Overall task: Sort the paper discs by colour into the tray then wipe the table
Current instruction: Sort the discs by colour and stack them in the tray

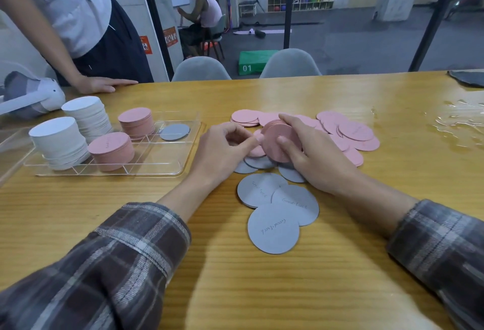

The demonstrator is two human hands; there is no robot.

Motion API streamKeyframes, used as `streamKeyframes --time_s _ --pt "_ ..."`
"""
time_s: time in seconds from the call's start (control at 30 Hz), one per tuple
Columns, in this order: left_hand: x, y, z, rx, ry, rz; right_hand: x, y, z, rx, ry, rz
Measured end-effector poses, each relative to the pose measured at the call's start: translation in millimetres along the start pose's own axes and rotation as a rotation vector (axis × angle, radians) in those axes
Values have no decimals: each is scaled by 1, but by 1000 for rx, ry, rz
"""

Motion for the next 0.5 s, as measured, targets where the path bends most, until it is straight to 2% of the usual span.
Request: streamKeyframes --time_s 0.1,0.2,0.3,0.5 --pt "-11 9 11 79 -41 320 -5 -3 1 4 -24 -25" --pt "-6 32 20 -1 131 572 -4 -7 1 23 -25 -19" --pt "-5 36 19 -27 211 660 -4 -8 1 14 -32 -22" --pt "-21 11 12 43 36 700 -5 -9 0 26 -20 0"
Point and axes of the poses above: each hand's wrist, its own z-axis towards the middle knuckle, its own x-axis out of the palm, y = z × x, the point moved 6 cm from there along z, towards the middle knuckle, and after that the axes turned 1 degree about y, right-handed, at the moved point
